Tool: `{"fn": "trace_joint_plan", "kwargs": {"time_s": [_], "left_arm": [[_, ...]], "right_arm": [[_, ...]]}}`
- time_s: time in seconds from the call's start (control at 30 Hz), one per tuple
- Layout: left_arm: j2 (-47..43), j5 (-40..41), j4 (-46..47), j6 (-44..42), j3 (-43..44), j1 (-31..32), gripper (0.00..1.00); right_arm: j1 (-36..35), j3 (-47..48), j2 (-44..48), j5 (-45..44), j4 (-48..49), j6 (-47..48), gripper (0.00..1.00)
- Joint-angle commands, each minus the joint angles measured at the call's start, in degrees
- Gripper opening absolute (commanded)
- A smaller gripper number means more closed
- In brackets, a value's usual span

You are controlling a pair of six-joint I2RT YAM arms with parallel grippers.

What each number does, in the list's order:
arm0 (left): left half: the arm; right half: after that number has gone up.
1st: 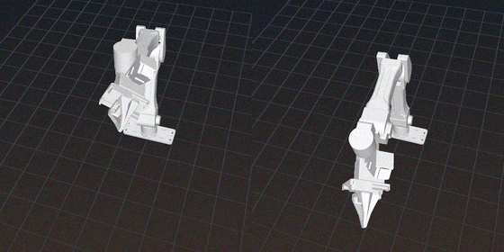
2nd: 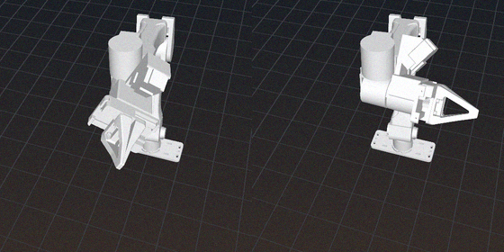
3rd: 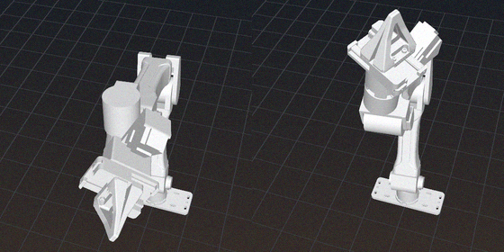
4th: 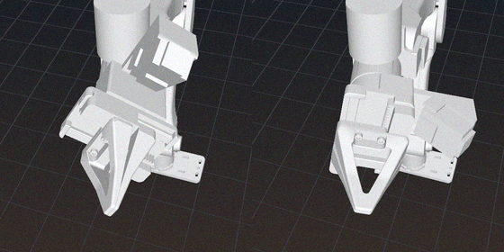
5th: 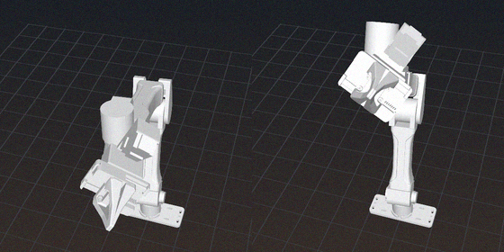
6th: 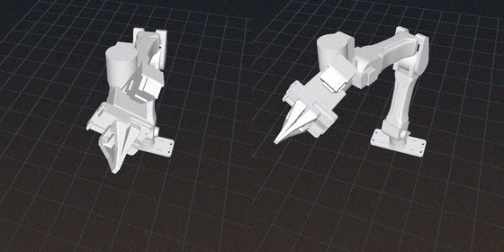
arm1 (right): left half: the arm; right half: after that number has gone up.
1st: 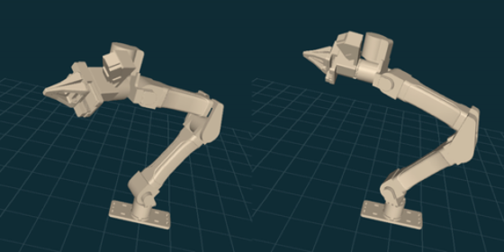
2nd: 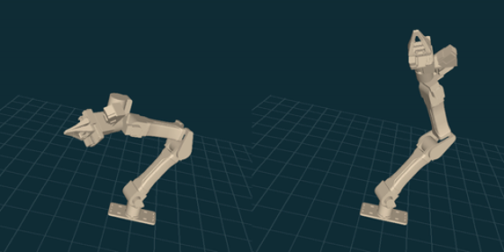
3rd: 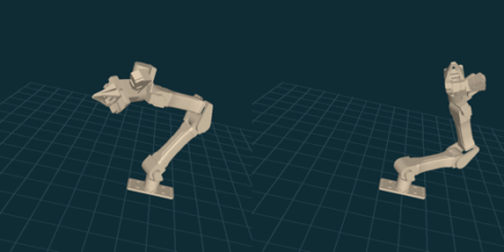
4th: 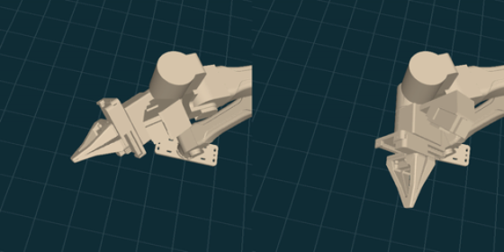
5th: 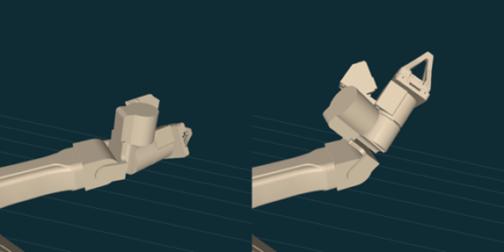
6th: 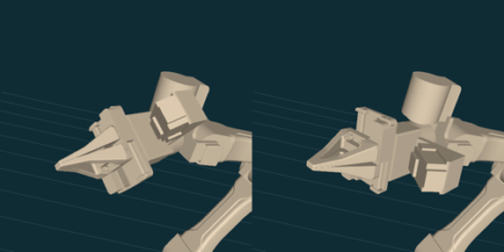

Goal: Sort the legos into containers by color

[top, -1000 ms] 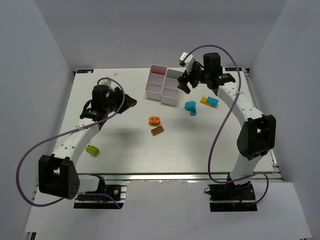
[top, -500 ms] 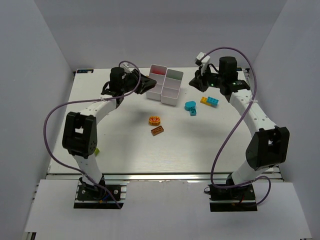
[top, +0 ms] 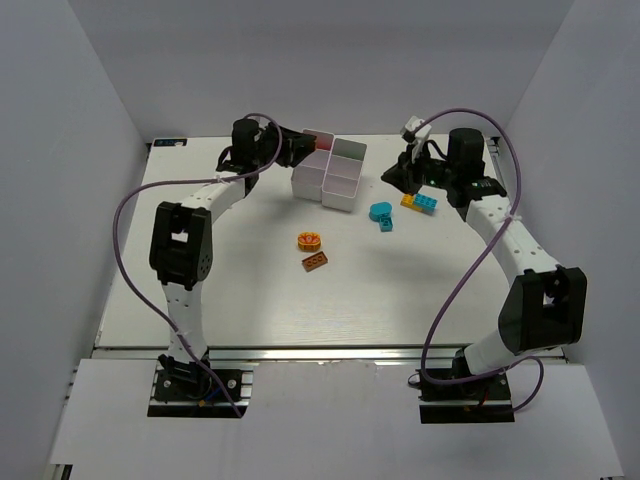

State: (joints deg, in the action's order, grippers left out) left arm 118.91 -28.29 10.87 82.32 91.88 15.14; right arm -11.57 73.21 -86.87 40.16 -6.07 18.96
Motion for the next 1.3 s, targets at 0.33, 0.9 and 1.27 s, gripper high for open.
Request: {"fn": "trace_joint_plan", "kwargs": {"time_s": [0.33, 0.9, 1.27], "left_arm": [[5.97, 1.58, -2.08, 1.44, 6.3, 0.16, 0.26], [11.6, 1.4, -4.37, 1.17, 11.57, 1.47, 0.37], [11.78, 1.84, -5.95, 0.47, 12.71, 1.74, 0.52]], "right_arm": [[1.46, -1.93, 2.67, 1.94, 4.66, -2.26, 0.22], [1.99, -3.16, 2.85, 2.55, 5.19, -3.05, 0.23], [2.43, -3.42, 2.85, 3.08, 5.45, -3.32, 0.23]]}}
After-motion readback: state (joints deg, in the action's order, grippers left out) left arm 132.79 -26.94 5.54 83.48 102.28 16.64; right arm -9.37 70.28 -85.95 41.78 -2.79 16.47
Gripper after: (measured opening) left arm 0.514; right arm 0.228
